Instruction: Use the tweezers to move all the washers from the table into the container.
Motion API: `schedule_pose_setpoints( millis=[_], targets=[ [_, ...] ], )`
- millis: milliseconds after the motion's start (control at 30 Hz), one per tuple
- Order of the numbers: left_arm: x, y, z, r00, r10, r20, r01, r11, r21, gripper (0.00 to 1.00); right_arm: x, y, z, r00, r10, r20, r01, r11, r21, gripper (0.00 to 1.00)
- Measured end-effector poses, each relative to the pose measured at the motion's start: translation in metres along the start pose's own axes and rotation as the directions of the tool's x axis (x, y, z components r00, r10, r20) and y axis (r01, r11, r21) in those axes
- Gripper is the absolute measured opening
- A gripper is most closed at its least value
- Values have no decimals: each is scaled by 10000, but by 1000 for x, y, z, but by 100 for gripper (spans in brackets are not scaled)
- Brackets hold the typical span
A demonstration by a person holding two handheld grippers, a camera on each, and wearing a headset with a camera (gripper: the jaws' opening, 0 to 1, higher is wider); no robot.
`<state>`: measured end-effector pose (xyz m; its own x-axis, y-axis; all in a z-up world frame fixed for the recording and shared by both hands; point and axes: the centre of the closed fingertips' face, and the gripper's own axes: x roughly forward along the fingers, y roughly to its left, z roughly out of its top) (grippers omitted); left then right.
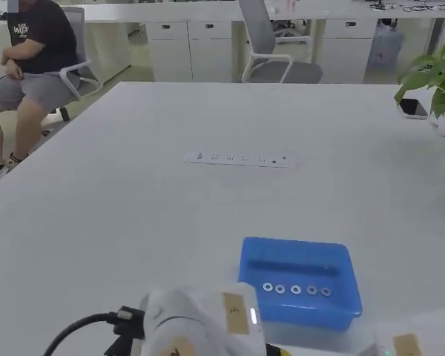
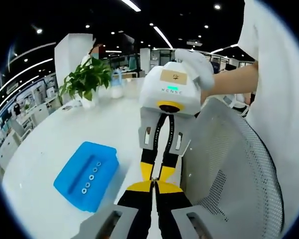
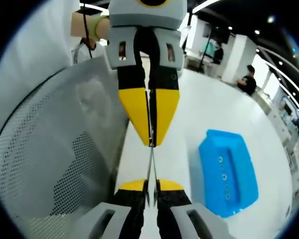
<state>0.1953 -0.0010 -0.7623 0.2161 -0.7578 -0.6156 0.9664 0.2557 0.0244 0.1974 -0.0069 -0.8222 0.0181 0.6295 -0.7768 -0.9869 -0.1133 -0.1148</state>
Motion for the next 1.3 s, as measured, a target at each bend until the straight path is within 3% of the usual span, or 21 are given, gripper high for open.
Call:
schedule_pose_setpoints(
  millis=[233,367,467,533,633,767,900,967,1033,1067,1133,1167,1233,1300],
  targets=[
    [9,11,-21,9977,-189,-656,182,9998,-113,0,11,-7,-12,9996,-153,-223,159,9995,277,5],
    [10,17,-31,9948,-327,-967,303,9992,-260,0,13,-11,-11,9990,-319,311,285,9943,1028,6],
    [12,18,-38,9906,-469,-1284,447,9988,-202,0,11,-11,-13,9984,-408,382,360,9922,1190,7],
    [12,20,-47,9837,-475,-1733,487,9988,28,0,7,-10,-14,9970,-520,566,427,9870,1552,8],
    [15,21,-55,9776,-567,-2026,597,9982,86,0,-2,-9,-17,9932,-882,755,698,9733,2188,12],
    [19,24,-63,9695,-732,-2341,759,9971,28,0,-13,-7,-30,9880,-1385,680,1123,9476,2989,19],
    [25,28,-65,9663,-922,-2402,852,9956,-393,0,-25,-5,-42,9789,-1947,614,1570,9102,3832,24],
    [29,31,-69,9597,-963,-2640,920,9954,-284,0,-29,-7,-46,9706,-2325,616,1832,8807,4368,27],
    [32,34,-72,9504,-967,-2957,952,9953,-197,0,-33,-12,-50,9604,-2747,461,2146,8352,5063,27],
    [34,36,-72,9471,-970,-3059,983,9951,-114,0,-34,-13,-52,9583,-2829,415,2199,8219,5255,29],
    [37,38,-72,9412,-962,-3238,1019,9948,6,0,-36,-17,-55,9528,-3032,159,2485,8087,5331,31],
    [38,39,-73,9377,-958,-3339,1030,9947,40,0,-37,-18,-55,9496,-3131,144,2588,8092,5275,32],
    [41,42,-75,9305,-918,-3546,1048,9943,176,0,-38,-21,-55,9429,-3328,109,2728,7909,5477,32],
    [42,41,-76,9228,-970,-3728,1127,9934,205,0,-39,-21,-55,9412,-3375,147,2721,7833,5589,33]
  ],
)
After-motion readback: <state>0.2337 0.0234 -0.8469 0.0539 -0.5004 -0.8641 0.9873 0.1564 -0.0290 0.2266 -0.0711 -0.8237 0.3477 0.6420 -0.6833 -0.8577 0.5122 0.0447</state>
